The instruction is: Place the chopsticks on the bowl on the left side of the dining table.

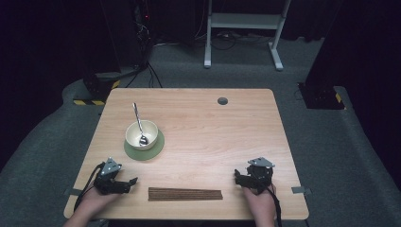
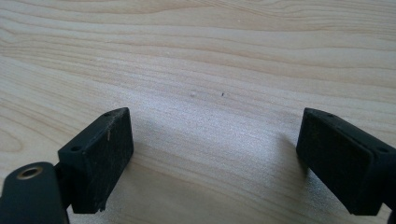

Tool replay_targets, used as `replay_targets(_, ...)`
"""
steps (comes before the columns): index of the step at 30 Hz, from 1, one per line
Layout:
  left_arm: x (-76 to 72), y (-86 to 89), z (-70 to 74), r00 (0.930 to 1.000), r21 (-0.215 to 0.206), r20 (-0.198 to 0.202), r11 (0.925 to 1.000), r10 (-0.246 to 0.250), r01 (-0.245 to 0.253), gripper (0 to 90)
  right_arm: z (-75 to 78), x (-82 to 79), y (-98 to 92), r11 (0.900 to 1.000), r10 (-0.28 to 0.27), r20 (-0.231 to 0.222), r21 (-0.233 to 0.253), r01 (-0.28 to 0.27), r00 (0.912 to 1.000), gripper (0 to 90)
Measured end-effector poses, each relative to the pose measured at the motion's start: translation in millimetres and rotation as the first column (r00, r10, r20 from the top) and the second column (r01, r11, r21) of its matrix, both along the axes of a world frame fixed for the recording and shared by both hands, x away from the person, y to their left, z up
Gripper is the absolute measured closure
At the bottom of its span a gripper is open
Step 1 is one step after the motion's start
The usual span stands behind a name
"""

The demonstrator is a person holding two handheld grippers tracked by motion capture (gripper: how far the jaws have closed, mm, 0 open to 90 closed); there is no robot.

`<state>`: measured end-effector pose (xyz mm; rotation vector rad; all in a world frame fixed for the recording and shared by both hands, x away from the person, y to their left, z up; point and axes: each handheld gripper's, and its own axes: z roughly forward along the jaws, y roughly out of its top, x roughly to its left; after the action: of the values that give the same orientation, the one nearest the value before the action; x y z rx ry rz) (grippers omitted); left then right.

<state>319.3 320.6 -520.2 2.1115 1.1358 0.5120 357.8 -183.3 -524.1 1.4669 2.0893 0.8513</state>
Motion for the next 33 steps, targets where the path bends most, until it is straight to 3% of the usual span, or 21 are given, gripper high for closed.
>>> replay_targets(9, -4.2, -18.6, 7.7, 0.9962, -0.002, 0.036, 0.9968, -0.079, 0.079, 14.0, 0.0, -1.2, 0.4, 1.000, -0.006, 0.000, -0.001, 0.006, 1.0000, 10.7)
replay_targets(13, -6.1, -27.8, 11.1, 0.9947, -0.012, 0.049, 0.9957, -0.091, 0.092, 14.4, 0.0, -1.2, 0.3, 1.000, -0.006, 0.000, 0.000, 0.006, 1.0000, 10.8)
replay_targets(19, -7.1, -39.7, 14.0, 0.9927, -0.039, 0.011, 0.9920, -0.120, 0.120, 14.6, 0.0, -1.3, 0.4, 1.000, -0.006, -0.001, 0.000, 0.006, 1.0000, 10.8)
replay_targets(28, -10.0, -62.2, 16.8, 0.9743, -0.036, -0.006, 0.9737, -0.225, 0.225, 16.7, 0.0, -1.2, 0.4, 1.000, -0.006, 0.000, -0.001, 0.006, 1.0000, 10.7)
replay_targets(33, -10.7, -69.1, 14.9, 0.9701, -0.034, -0.008, 0.9696, -0.243, 0.242, 23.0, 0.0, -1.3, 0.4, 1.000, -0.006, 0.000, -0.001, 0.006, 1.0000, 10.7)
